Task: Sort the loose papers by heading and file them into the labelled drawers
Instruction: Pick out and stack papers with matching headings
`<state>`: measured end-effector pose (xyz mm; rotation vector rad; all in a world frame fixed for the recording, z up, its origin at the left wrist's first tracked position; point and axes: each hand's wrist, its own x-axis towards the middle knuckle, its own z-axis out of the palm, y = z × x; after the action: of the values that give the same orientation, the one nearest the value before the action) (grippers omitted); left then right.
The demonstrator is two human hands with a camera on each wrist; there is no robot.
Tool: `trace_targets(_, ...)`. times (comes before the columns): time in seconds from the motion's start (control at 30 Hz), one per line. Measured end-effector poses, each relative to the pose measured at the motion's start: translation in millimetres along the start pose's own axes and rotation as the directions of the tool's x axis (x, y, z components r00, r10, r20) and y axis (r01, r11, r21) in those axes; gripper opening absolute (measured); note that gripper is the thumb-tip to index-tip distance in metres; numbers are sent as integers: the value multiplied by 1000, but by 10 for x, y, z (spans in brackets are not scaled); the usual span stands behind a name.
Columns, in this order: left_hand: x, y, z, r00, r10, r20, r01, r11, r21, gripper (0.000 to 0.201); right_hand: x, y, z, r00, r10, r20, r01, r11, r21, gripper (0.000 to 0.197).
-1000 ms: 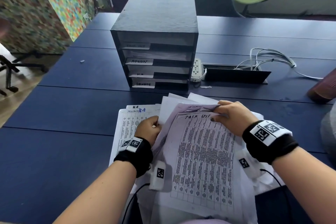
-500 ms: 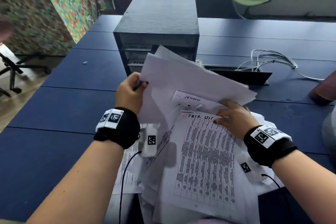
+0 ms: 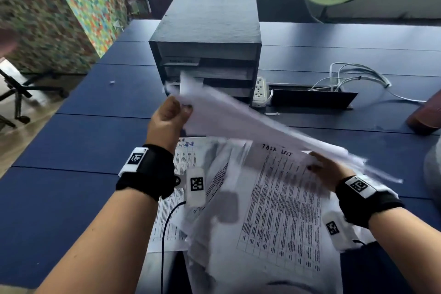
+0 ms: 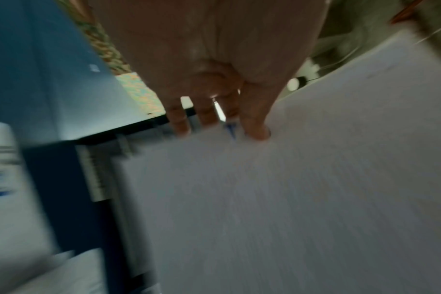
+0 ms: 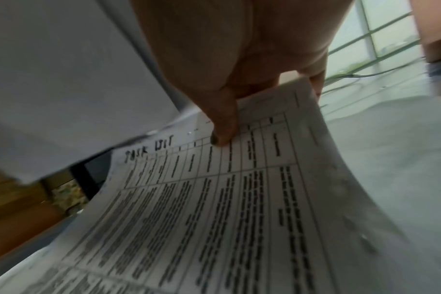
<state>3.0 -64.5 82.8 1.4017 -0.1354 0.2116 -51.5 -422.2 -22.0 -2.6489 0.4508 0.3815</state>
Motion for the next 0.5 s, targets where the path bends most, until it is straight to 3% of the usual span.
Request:
trace_targets(0.03, -25, -84, -64, 997, -52, 64, 54, 998, -32, 6, -3, 67, -21, 999, -36, 11, 36, 999, -39, 36)
trace_targets(0.1, -95, -297, -205, 977, -180, 116, 191, 977, -93, 16, 9, 155, -62, 1000, -15, -9, 15, 999, -39, 40)
trace_targets(0.17, -174, -469, -313, 943, -333, 5, 331, 933, -143, 6, -20, 109, -88, 998, 9, -55, -7, 999, 35, 36)
trace_targets(0.27, -295, -690, -419, 832, -523, -183, 478, 845, -239, 29, -62, 35, -99, 999, -29, -46, 27, 999, -47, 39)
trace_targets(0.3, -311, -743, -444, 780, -582, -231, 537, 811, -232, 27, -76, 20, -104, 999, -27, -39, 25, 999, -48, 39)
trace_targets(0.33, -331, -760, -461, 723, -639, -263, 603, 769, -212, 24, -61, 9, -109, 999, -13, -37, 11, 999, -31, 39)
trace_targets(0.4, -358, -794, -491, 616, -751, -240, 714, 660, -234, 42, -68, -1, -117, 1000, -13, -22, 13, 1000, -19, 40)
trace_targets(0.43, -369, -782, -494, 592, -778, -212, 733, 628, -260, 47, -71, -14, -119, 1000, -13, -15, 12, 1000, -21, 41)
trace_targets(0.5, -384, -742, -500, 602, -782, -158, 754, 623, -209, 37, -49, -22, -115, 1000, -16, -18, 15, 999, -34, 41)
